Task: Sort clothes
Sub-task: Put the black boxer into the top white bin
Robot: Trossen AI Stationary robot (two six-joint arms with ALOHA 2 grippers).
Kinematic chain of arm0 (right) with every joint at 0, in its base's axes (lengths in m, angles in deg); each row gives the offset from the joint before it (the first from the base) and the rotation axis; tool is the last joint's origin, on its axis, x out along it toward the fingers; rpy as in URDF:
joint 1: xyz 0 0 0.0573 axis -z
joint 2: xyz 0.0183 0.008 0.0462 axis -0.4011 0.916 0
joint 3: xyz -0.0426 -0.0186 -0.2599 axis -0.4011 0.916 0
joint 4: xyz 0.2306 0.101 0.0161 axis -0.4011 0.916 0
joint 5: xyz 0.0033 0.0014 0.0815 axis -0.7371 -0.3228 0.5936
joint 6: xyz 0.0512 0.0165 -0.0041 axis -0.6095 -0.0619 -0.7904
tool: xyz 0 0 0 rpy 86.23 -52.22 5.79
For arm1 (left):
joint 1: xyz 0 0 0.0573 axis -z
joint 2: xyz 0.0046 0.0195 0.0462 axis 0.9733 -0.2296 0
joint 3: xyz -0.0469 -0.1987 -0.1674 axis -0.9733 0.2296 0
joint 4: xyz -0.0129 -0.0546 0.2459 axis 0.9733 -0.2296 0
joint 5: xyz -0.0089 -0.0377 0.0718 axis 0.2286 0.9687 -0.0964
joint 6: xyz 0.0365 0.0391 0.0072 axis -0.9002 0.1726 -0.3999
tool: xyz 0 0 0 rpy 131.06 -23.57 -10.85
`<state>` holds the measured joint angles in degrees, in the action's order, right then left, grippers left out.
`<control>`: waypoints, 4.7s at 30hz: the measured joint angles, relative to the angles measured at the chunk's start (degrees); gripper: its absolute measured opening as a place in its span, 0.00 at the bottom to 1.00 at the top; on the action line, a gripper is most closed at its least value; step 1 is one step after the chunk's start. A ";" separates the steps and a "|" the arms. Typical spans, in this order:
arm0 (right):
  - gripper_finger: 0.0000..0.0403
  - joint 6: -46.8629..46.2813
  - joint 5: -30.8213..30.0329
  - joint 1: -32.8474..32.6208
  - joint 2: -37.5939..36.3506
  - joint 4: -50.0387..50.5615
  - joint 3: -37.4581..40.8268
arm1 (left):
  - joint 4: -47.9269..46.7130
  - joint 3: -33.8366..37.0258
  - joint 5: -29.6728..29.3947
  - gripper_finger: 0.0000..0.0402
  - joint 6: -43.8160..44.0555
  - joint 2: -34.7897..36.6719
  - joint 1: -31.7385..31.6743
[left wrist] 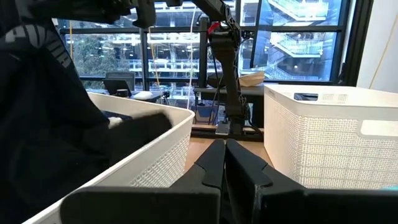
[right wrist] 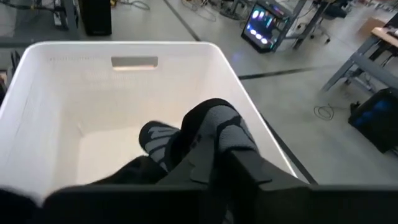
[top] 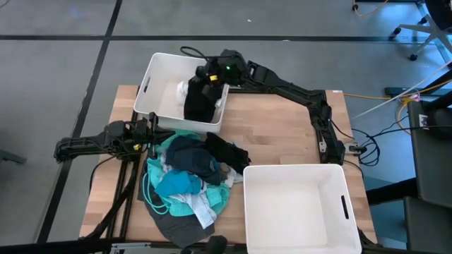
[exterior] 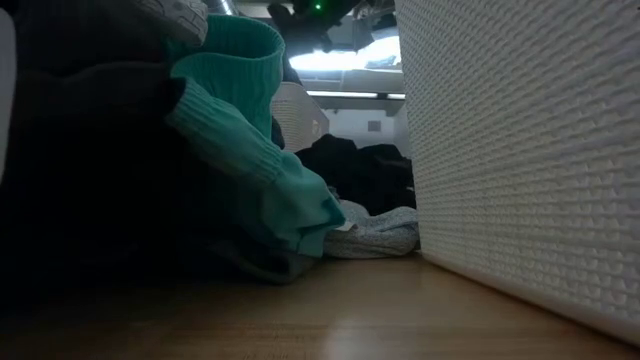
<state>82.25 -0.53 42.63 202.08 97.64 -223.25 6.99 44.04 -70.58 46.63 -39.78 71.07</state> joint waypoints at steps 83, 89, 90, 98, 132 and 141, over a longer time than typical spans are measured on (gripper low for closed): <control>0.41 -21.15 13.95 -17.84 -6.78 11.30 37.98 | 0.15 0.00 0.00 0.01 0.46 0.01 -0.02; 0.07 -17.29 13.90 -17.84 -6.78 10.73 37.70 | 0.15 0.00 0.00 0.01 0.46 0.00 -0.02; 0.04 -17.07 13.88 -17.91 -6.78 10.71 37.68 | 0.15 0.00 0.00 0.01 0.47 0.01 -0.02; 0.04 -15.60 10.89 -19.09 -8.58 10.95 37.65 | 0.15 0.00 0.00 0.01 0.09 0.01 0.00; 0.04 7.15 -4.56 -18.75 -24.24 -33.45 37.55 | 0.13 0.00 0.00 0.01 0.04 0.00 -0.02; 0.04 15.95 -4.57 -15.08 -24.25 -52.69 37.55 | 0.15 -0.01 0.00 0.01 0.02 0.00 -0.01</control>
<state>98.20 -5.10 27.55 177.83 44.95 -185.70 7.15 44.04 -70.58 46.65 -39.78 71.07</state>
